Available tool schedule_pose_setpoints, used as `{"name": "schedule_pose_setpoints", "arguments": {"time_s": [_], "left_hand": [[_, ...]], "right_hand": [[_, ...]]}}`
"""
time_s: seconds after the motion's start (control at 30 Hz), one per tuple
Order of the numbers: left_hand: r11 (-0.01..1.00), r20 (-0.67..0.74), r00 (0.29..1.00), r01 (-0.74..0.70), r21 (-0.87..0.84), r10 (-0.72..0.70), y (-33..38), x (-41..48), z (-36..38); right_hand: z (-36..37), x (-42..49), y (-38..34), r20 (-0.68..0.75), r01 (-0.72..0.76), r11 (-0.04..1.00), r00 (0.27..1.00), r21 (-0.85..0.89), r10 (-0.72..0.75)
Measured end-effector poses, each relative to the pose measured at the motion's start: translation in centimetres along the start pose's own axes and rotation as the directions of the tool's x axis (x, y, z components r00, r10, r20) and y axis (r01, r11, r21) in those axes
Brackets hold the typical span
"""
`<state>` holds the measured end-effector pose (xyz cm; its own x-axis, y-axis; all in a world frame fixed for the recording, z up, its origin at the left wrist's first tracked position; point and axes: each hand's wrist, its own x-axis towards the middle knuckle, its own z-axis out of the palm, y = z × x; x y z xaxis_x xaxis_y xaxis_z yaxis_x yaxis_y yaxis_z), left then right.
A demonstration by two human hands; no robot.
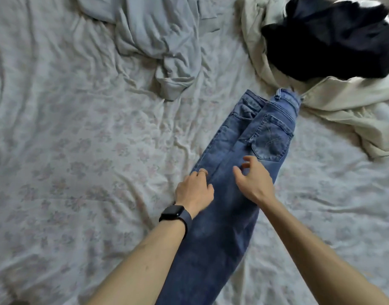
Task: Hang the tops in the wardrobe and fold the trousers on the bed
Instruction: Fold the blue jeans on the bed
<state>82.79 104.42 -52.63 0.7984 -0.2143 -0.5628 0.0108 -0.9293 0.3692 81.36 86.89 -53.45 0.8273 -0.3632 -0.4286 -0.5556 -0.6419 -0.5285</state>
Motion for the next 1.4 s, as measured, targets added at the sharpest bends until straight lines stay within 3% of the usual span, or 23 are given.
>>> {"name": "schedule_pose_setpoints", "arguments": {"time_s": [0.13,0.3,0.37,0.5,0.63,0.7,0.83,0.97,1.03,1.1,1.17,1.23,1.3,1.4], "left_hand": [[0.997,0.006,0.999,0.037,-0.073,-0.036,0.2,2.0,1.6],[0.995,-0.087,0.996,0.0,-0.097,-0.008,-0.3,2.5,2.1],[0.994,-0.14,0.989,0.022,-0.11,-0.037,-0.9,2.2,2.3],[0.957,-0.143,0.973,0.14,-0.255,-0.18,-1.4,2.0,1.1],[0.946,-0.123,0.956,0.234,-0.224,-0.265,-2.8,2.7,0.1],[0.953,-0.099,0.959,0.247,-0.173,-0.267,-3.2,3.1,0.0],[0.968,-0.088,0.965,0.243,-0.066,-0.248,-2.9,3.3,0.0],[0.962,-0.059,0.964,0.253,-0.1,-0.26,-3.0,3.8,0.0],[0.964,-0.039,0.968,0.242,-0.107,-0.247,-2.5,4.4,0.1],[0.981,-0.084,0.979,0.181,-0.069,-0.186,-1.8,4.9,0.4],[1.0,-0.217,0.976,0.005,0.021,-0.001,-0.9,5.3,0.6],[0.956,-0.292,0.911,-0.26,0.138,0.29,0.8,5.9,1.1],[0.869,-0.227,0.84,-0.461,0.183,0.493,2.9,6.3,1.5],[0.803,-0.041,0.812,-0.566,0.187,0.582,6.0,7.1,1.8]], "right_hand": [[-1.3,5.8,-1.8,-0.061,-0.124,0.98,0.991,-0.152,0.116],[-2.1,9.4,-3.9,-0.011,-0.22,0.927,0.974,-0.304,0.227],[-2.4,9.8,-4.2,0.003,-0.233,0.942,0.971,-0.242,0.24],[-2.2,9.5,-5.5,-0.074,-0.101,0.988,0.991,0.114,0.11],[-0.7,9.3,-6.5,0.206,0.045,0.974,0.974,0.223,-0.092],[-0.1,9.0,-5.9,0.236,0.052,0.982,0.967,0.182,-0.095],[-0.2,6.6,-2.9,-0.033,0.041,0.957,0.999,0.286,-0.033],[-0.7,2.4,1.6,-0.35,0.145,0.973,0.934,0.181,-0.074],[-0.6,0.0,4.1,-0.367,-0.004,0.961,0.924,0.276,0.109],[-0.4,-2.1,6.2,-0.243,-0.253,0.823,0.875,0.508,0.419],[-0.1,-3.3,7.2,-0.027,-0.398,0.611,0.823,0.684,0.567],[0.0,-4.2,7.3,0.158,-0.457,0.432,0.807,0.777,0.569],[0.1,-4.4,6.5,0.253,-0.478,0.337,0.806,0.811,0.535],[-0.7,-2.8,5.3,0.32,-0.482,0.205,0.789,0.852,0.525]]}}
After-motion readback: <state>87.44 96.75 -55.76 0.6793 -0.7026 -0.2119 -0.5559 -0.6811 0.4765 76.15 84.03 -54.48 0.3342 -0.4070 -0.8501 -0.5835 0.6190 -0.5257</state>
